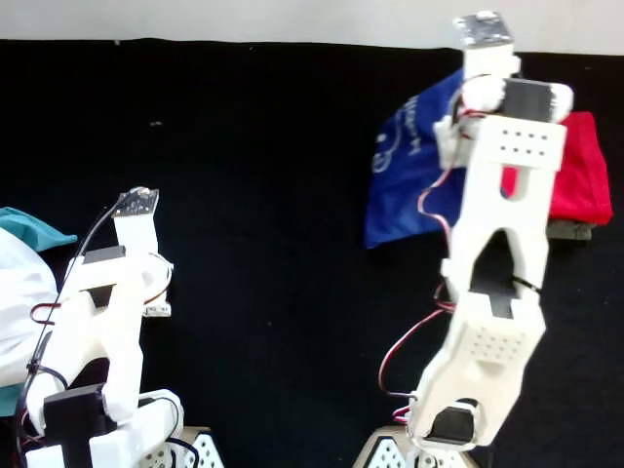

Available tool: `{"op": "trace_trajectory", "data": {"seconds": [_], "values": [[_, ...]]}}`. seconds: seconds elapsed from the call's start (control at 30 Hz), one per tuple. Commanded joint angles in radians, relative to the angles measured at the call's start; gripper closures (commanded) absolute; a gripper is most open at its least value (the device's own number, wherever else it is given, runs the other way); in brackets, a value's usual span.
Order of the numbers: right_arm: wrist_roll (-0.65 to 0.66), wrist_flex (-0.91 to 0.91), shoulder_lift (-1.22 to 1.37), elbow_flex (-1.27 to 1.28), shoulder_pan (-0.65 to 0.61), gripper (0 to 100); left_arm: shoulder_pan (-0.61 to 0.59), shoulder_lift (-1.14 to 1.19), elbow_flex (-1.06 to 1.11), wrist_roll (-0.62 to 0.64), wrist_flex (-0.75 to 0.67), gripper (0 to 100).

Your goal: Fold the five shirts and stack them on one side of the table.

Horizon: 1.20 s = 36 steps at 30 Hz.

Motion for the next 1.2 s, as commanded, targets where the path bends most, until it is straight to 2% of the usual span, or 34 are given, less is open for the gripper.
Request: {"op": "trace_trajectory", "data": {"seconds": [0.0, 0.2, 0.37, 0.6, 0.9, 1.0, 1.17], "values": [[0.081, -0.002, -0.041, -0.041, 0.085, 99.3, -0.007, 0.007, 0.002, 0.011, -0.021, 99], [0.127, -0.056, 0.200, -0.048, 0.203, 99.3, -0.007, 0.007, 0.002, 0.011, -0.021, 99], [0.129, -0.039, 0.317, -0.077, 0.208, 99.3, -0.007, 0.007, 0.002, 0.011, -0.021, 99], [0.130, 0.013, 0.193, -0.242, 0.151, 99.3, -0.007, 0.007, 0.002, 0.011, -0.021, 99], [0.157, 0.010, -0.067, -0.220, 0.087, 99.3, -0.007, 0.007, 0.002, 0.011, -0.021, 99], [0.209, 0.008, -0.088, -0.219, 0.105, 99.3, -0.007, 0.007, 0.002, 0.011, -0.021, 99], [0.245, -0.056, -0.027, -0.183, 0.209, 99.3, -0.007, 0.007, 0.002, 0.011, -0.021, 99]]}}
